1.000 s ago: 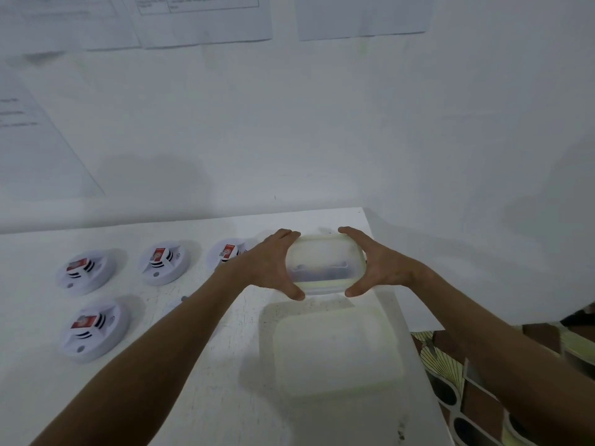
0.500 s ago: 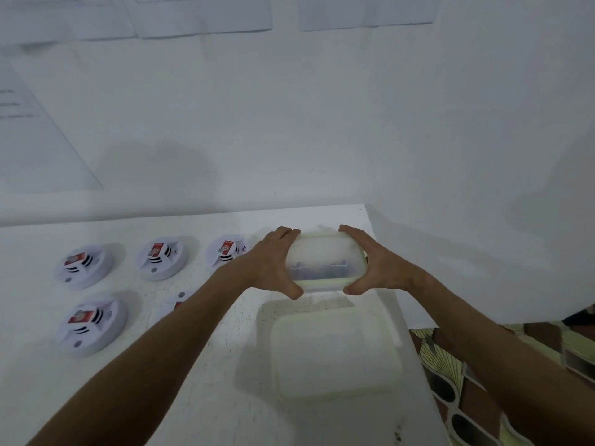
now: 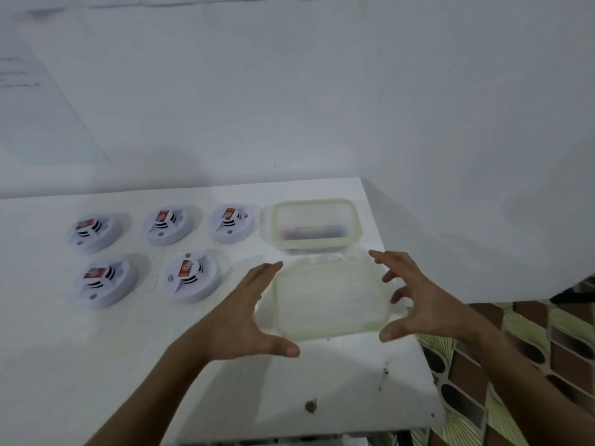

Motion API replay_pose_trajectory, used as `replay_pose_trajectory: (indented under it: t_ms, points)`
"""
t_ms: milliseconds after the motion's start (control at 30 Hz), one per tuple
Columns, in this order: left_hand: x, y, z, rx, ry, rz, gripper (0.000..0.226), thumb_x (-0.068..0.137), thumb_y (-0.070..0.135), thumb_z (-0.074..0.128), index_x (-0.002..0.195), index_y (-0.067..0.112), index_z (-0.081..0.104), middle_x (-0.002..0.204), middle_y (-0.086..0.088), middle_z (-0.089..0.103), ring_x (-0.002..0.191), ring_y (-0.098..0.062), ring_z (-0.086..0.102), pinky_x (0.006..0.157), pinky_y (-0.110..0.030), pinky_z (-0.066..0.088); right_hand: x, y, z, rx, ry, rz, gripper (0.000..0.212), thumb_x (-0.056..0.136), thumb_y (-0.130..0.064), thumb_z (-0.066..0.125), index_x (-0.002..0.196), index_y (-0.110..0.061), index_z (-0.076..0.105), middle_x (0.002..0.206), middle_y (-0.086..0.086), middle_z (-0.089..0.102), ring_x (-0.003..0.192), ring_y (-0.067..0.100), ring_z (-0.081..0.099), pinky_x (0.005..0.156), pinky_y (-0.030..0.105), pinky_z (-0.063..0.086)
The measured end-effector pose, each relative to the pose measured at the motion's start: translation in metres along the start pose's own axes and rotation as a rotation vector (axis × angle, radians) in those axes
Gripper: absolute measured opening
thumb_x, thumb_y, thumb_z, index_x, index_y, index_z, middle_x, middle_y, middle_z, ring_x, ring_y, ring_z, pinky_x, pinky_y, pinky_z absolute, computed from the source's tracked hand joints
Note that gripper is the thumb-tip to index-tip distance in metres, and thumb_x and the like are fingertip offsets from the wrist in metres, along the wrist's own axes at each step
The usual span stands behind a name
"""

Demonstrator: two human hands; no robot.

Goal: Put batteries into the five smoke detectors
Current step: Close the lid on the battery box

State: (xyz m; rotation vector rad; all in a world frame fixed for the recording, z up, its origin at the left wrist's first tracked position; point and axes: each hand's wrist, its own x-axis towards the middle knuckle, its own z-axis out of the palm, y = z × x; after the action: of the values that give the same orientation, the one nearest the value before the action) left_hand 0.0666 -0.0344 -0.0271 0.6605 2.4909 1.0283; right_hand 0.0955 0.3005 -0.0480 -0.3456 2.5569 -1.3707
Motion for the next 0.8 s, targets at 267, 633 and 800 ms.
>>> replay_pose_trajectory:
  t_ms: [267,633,800]
  points:
    - [0.0,-0.012,0.025,-0.145,0.165,-0.075,0.119,0.053,0.065,0.083,0.15,0.04,0.019,0.139,0.025,0.043,0.118,0.002,0.05,0.089,-0.021,0.052,-0.003,0.004,0.03,0.177,0.159,0.027,0.108,0.057,-0.032,0.094,0.146,-0.039,0.035,0.128,-0.02,0.045,0.103,0.007,0.061,0.083,0.031,0.059]
    - [0.036,-0.019,0.006,-0.355,0.161,-0.118,0.118,0.054,0.032,0.094,0.151,0.026,0.028,0.142,0.014,0.049,0.118,-0.002,0.056,0.079,-0.007,0.048,0.025,0.005,0.031,0.351,0.294,0.015,0.097,0.054,-0.026,0.092,0.138,-0.038,0.045,0.133,-0.015,0.053,0.1,0.014,0.066,0.079,0.031,0.06]
    - [0.045,-0.012,0.005,-0.312,0.157,-0.092,0.109,0.058,0.033,0.093,0.148,0.031,0.031,0.139,0.02,0.049,0.117,0.0,0.056,0.088,-0.013,0.05,0.027,0.005,0.025,0.336,0.307,0.013,0.092,0.057,-0.022,0.093,0.134,-0.041,0.047,0.128,-0.013,0.057,0.1,0.014,0.068,0.076,0.029,0.06]
